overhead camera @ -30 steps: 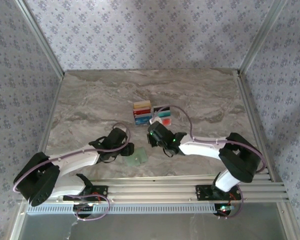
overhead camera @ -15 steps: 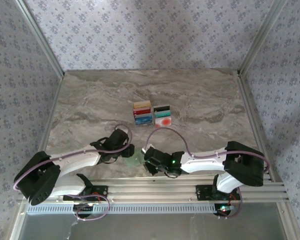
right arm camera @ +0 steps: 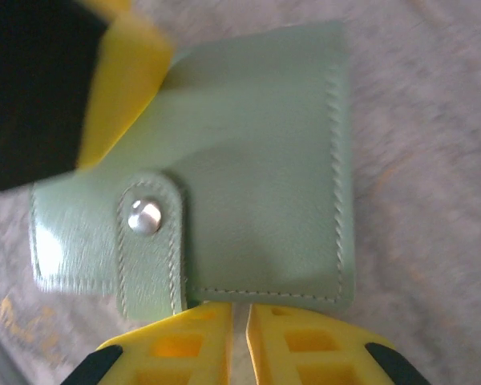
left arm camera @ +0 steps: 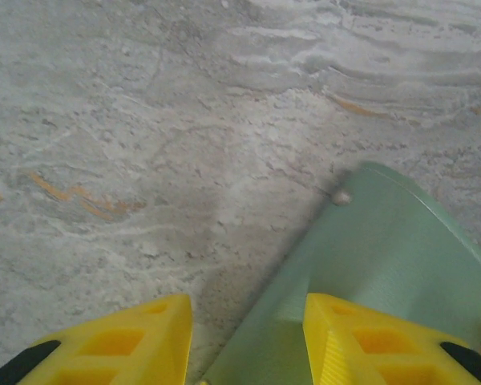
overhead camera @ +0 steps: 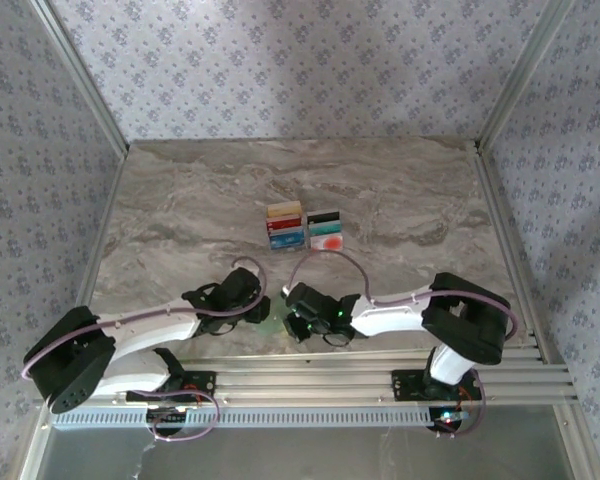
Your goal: Put the credit cards into the card holder
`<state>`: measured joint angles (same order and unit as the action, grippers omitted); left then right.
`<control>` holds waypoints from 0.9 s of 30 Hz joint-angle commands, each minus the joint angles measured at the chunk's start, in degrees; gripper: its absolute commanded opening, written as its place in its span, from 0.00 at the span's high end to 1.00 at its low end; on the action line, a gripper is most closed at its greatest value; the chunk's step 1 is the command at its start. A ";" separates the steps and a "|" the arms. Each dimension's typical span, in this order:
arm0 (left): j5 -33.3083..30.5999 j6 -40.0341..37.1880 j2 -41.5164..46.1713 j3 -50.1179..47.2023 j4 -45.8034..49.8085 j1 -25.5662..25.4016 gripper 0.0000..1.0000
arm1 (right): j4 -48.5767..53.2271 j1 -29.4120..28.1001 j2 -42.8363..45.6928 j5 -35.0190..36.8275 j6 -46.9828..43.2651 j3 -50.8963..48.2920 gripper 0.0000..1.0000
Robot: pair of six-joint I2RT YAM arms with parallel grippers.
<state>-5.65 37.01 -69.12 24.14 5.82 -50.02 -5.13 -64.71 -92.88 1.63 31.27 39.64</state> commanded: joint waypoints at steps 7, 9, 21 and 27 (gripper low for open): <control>2.84 4.67 -7.86 0.63 -10.09 -5.78 0.60 | -2.35 10.90 -3.54 9.99 -0.74 0.16 0.81; 2.42 5.40 -11.31 2.58 -10.92 -6.58 0.61 | -1.05 11.91 -2.48 11.74 0.22 0.12 0.80; 4.40 12.20 -12.90 1.15 -21.39 -7.72 0.59 | 10.20 10.71 8.45 23.49 4.24 -3.39 0.74; 3.94 9.62 -2.88 -1.46 -17.44 -7.77 0.45 | 11.44 6.58 12.97 23.57 2.29 -5.19 0.65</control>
<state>-2.76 47.11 -76.77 23.55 -13.45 -57.41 2.98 -56.21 -81.58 22.55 33.95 34.83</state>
